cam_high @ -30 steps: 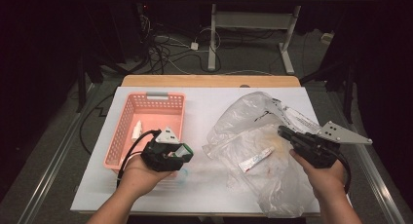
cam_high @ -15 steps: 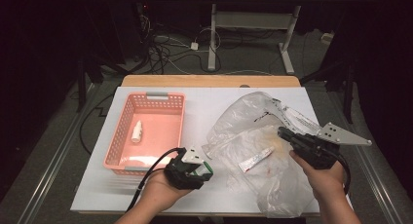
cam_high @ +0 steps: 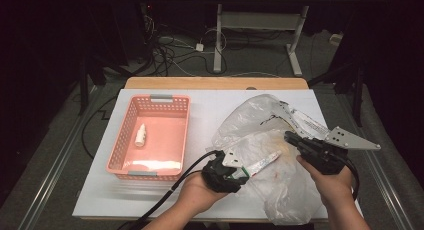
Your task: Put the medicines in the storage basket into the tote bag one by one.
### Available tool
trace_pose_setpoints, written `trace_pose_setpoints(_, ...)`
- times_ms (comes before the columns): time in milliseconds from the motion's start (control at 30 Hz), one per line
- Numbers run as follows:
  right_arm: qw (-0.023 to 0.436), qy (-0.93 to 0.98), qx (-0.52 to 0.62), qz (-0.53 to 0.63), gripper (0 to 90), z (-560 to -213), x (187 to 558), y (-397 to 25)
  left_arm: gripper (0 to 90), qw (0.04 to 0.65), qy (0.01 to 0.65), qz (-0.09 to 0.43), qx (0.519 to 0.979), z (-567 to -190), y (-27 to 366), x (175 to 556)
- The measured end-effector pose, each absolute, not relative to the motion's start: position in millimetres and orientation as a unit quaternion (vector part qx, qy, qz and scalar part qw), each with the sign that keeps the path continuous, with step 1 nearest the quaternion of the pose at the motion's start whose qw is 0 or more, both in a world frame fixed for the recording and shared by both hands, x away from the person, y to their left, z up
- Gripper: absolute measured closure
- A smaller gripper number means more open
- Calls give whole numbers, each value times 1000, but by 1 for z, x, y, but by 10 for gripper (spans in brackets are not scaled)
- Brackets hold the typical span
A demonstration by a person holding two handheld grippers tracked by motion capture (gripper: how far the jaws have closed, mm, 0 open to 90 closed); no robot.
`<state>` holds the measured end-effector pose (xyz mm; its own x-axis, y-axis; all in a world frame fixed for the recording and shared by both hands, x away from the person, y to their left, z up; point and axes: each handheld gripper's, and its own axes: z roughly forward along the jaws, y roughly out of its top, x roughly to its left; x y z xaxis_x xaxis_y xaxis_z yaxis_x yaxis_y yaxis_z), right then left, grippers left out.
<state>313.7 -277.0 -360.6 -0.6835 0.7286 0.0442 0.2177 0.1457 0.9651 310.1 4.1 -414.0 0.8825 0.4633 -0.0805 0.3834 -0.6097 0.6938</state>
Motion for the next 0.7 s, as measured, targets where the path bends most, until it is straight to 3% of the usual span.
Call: trace_pose_setpoints(700, 217, 729, 323, 563, 900, -364, 319, -270, 539, 392, 238, 56, 887, -422, -51, 344)
